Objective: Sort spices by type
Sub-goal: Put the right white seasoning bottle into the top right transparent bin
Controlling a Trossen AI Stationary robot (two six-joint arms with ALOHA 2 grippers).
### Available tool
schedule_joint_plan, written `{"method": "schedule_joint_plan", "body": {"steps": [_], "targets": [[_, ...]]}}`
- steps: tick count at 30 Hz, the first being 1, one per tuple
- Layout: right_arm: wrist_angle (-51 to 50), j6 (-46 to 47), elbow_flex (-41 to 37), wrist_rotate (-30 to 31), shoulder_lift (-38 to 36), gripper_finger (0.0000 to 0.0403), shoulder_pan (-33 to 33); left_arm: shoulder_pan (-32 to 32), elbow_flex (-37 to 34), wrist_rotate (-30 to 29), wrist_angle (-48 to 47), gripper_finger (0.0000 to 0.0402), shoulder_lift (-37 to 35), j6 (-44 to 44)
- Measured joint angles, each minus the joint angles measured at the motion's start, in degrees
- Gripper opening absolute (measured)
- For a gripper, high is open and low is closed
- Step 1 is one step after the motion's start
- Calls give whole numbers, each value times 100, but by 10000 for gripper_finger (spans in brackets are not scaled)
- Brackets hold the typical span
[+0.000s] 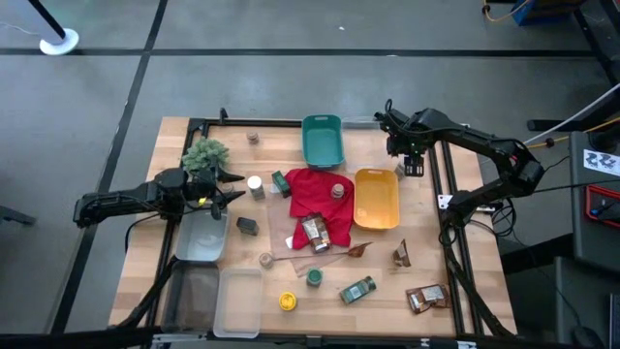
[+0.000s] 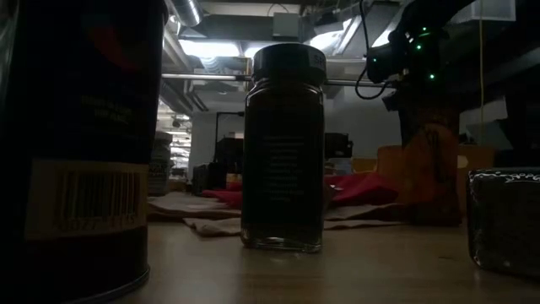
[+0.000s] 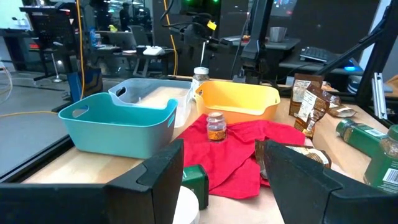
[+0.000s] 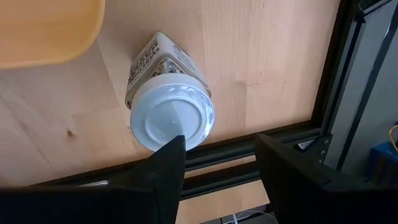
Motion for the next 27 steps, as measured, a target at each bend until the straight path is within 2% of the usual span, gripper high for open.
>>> {"method": "schedule_joint_plan", "body": {"steps": [13, 15, 23, 27], "targets": [[-99, -28, 2, -373, -2, 196, 0, 0, 0, -2, 0, 205, -1, 0], [-257, -94, 2, -553, -2, 206, -2, 0, 0, -1, -1, 205, -1, 0], [-181, -536, 2, -555, -2, 284, -13, 0, 0, -2, 0, 205, -1, 0], [-62, -555, 2, -574, -4, 308, -14, 0, 0, 0, 0, 205, -2, 0]]}}
